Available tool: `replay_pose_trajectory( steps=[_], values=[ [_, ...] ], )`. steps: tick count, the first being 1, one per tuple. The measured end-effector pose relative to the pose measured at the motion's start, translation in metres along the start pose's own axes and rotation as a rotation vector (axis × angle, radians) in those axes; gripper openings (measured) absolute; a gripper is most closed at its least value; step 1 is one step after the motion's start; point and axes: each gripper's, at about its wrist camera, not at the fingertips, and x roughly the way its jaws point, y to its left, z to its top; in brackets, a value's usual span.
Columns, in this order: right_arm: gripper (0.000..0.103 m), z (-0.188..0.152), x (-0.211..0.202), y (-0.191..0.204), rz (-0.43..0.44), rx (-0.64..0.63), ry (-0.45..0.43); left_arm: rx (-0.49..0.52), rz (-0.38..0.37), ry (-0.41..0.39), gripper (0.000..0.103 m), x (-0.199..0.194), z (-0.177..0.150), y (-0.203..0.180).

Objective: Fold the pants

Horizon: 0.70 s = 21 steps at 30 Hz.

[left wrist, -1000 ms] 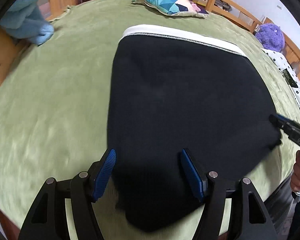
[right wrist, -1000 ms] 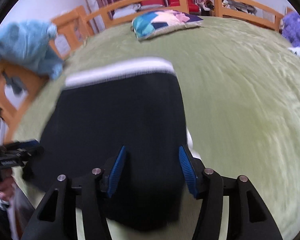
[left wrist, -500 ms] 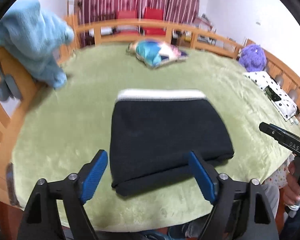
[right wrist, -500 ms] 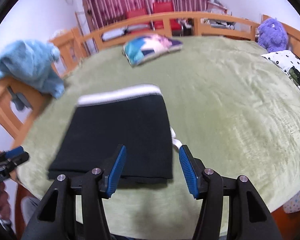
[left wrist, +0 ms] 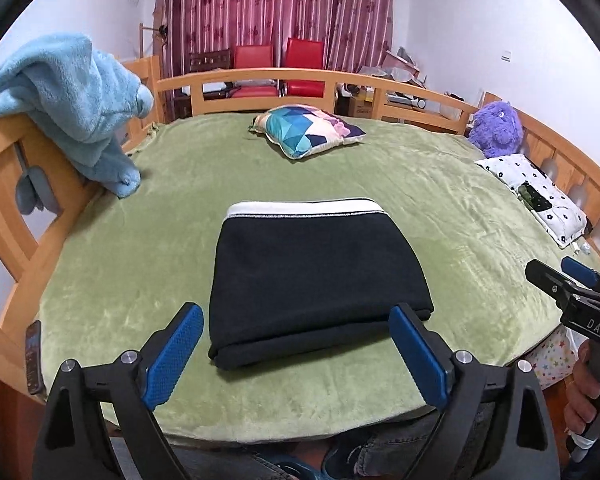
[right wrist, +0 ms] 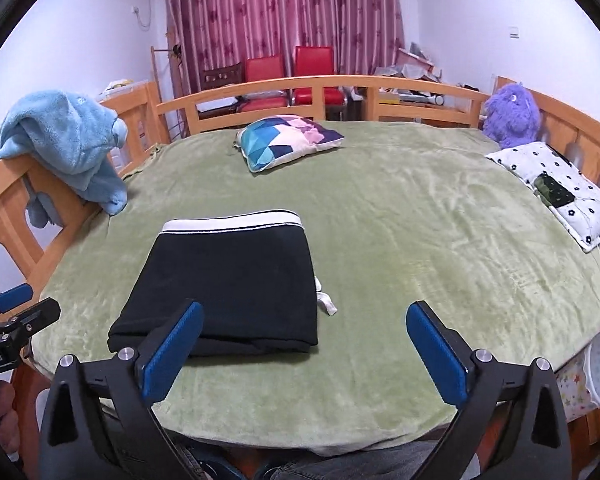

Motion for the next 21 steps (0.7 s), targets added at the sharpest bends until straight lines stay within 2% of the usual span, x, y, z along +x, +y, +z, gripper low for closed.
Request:
replay_pose_trajectory(
  steps=[21],
  values=[
    [0.102, -0.005, -0.018, -0.01, 0.007, 0.02, -0.01, 0.001, 0.005, -0.009, 0.095, -0.013, -0.007, -0.006]
  ],
)
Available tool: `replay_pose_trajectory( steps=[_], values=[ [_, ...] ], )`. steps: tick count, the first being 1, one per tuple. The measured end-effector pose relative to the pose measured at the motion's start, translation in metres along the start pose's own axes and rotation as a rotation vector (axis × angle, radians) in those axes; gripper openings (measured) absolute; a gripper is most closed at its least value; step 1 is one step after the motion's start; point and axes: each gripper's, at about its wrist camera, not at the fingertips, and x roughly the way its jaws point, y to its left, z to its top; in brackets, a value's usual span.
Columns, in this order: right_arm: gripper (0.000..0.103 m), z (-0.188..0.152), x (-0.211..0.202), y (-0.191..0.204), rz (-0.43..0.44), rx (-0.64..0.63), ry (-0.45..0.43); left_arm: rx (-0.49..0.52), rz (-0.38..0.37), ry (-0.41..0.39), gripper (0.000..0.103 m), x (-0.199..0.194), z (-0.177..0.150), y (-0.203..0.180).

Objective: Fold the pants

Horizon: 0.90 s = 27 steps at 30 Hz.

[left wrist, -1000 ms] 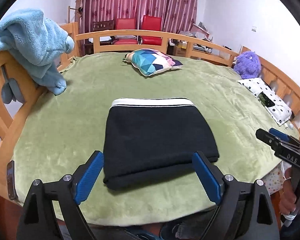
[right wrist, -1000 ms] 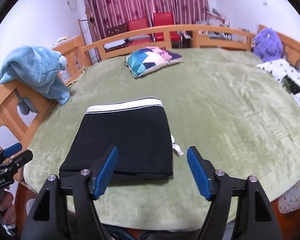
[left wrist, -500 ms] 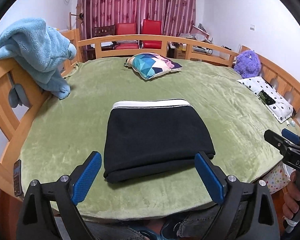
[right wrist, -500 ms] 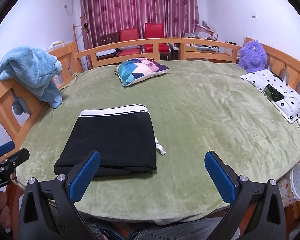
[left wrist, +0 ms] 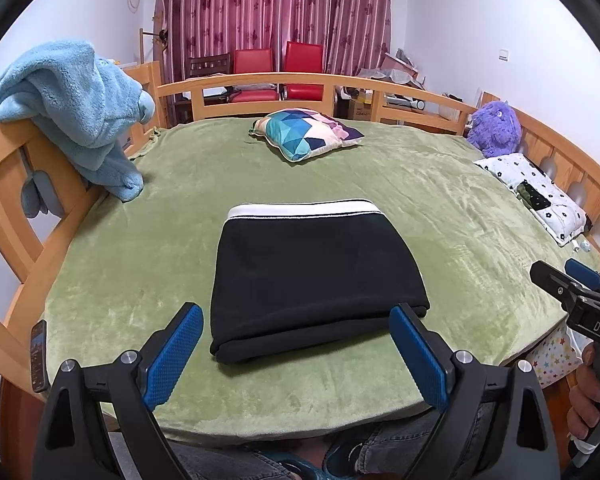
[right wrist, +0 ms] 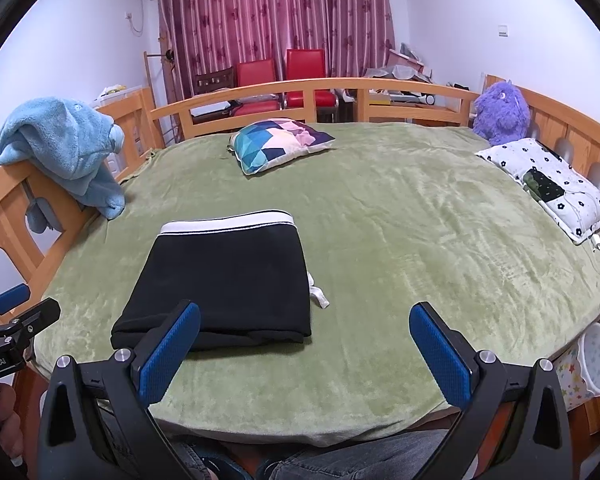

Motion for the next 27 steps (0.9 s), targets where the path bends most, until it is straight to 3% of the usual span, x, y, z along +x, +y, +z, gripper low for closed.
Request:
replay_pose_trajectory(
  steps=[27],
  values=[
    [0.102, 0.002, -0.014, 0.008, 0.003, 0.004, -0.014, -0.005, -0.001, -0.016, 0.095, -0.012, 0.002, 0.003]
  ],
)
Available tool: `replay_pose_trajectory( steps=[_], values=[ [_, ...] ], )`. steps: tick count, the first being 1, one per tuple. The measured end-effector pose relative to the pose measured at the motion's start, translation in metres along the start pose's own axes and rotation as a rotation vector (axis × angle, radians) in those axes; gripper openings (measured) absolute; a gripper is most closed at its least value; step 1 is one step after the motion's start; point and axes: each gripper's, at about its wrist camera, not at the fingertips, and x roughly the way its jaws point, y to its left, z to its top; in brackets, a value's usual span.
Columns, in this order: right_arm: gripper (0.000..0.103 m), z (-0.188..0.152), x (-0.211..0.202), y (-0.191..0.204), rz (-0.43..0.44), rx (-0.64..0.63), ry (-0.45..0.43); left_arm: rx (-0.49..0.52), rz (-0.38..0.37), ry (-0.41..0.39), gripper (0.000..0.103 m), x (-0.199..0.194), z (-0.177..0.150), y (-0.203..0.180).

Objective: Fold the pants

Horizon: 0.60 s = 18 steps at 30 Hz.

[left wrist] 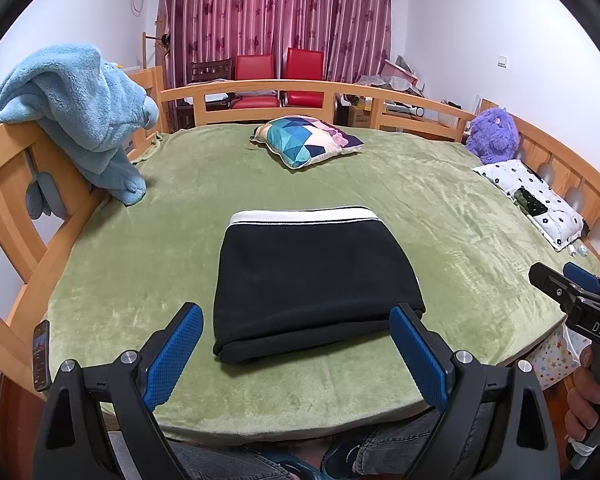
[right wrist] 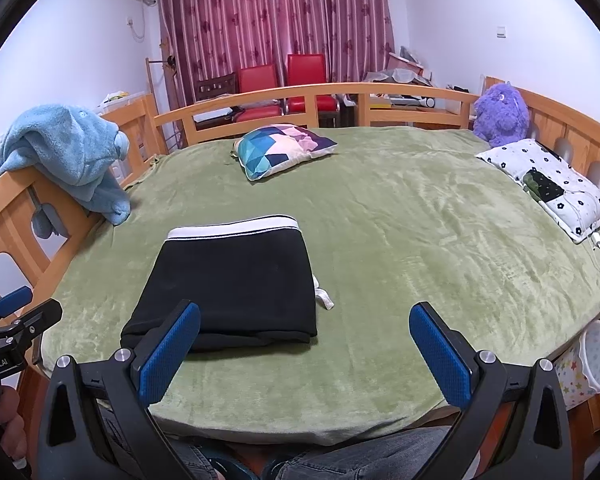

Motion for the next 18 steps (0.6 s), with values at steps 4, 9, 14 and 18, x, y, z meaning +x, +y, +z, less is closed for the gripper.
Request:
replay_pose_trajectory(
  steps=[4, 9, 14, 18],
  values=[
    [0.102, 0.0, -0.0001, 0.0, 0.0, 0.0, 0.001, 0.001, -0.001, 0.0, 0.095, 0.0, -0.0002, -0.0001],
    [0.102, -0.0001, -0.0009, 0.0008, 0.0, -0.002, -0.001, -0.001, 0.001, 0.001, 0.095, -0.0002, -0.0006, -0.0004],
    [0.102, 0.0003, -0.0004, 0.0007, 0.0, 0.001, -0.001, -0.002, -0.003, 0.0, 0.095, -0.0028, 0.0007, -0.0021],
    [0.102, 0.0003, -0.0002, 0.0002, 0.0, -0.001, 0.0, -0.001, -0.003, 0.0, 0.095, -0.0036, 0.0003, -0.0028]
  ],
)
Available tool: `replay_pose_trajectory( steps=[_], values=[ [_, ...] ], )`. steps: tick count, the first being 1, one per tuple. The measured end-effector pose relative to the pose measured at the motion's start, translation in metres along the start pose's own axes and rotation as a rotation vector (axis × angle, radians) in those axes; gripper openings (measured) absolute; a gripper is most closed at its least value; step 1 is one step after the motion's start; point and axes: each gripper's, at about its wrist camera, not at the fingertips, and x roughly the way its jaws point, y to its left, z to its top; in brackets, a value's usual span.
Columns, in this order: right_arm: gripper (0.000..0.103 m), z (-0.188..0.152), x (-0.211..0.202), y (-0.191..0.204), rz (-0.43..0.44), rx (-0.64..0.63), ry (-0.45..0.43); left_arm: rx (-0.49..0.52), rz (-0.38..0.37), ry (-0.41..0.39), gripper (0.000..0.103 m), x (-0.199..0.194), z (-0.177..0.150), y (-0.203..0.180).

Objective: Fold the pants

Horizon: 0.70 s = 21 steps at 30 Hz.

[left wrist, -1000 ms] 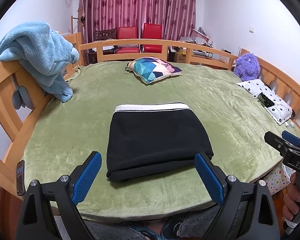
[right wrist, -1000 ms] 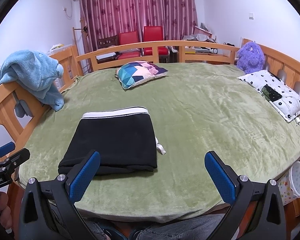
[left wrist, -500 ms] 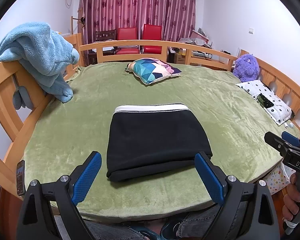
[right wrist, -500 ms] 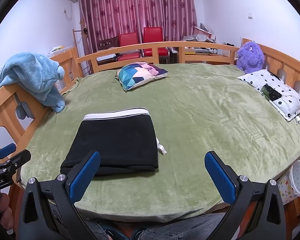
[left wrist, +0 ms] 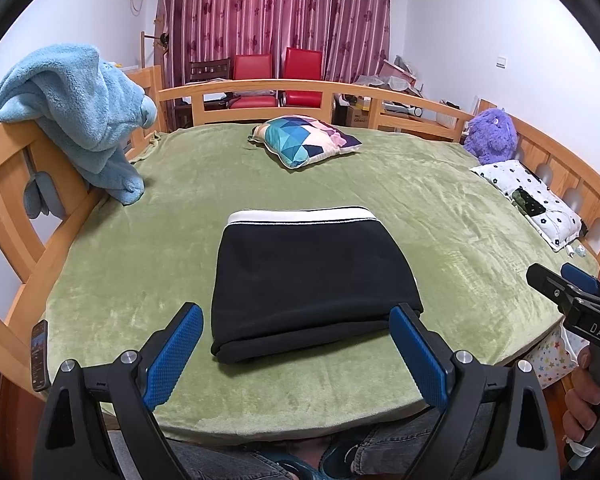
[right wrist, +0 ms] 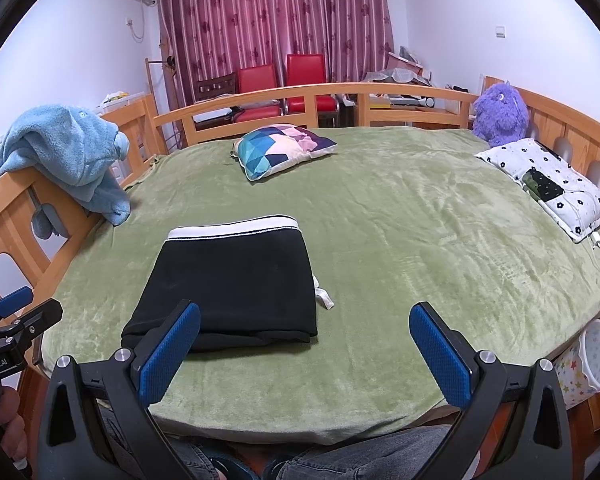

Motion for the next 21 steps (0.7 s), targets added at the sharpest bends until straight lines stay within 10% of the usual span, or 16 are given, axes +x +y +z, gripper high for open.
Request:
replay_pose_trajectory(
  steps=[21],
  values=[
    [0.102, -0.003, 0.0036, 0.0042, 0.006, 0.003, 0.01, 0.0, 0.004, 0.006, 0.095, -0.0002, 0.0066, -0.0071]
  ],
)
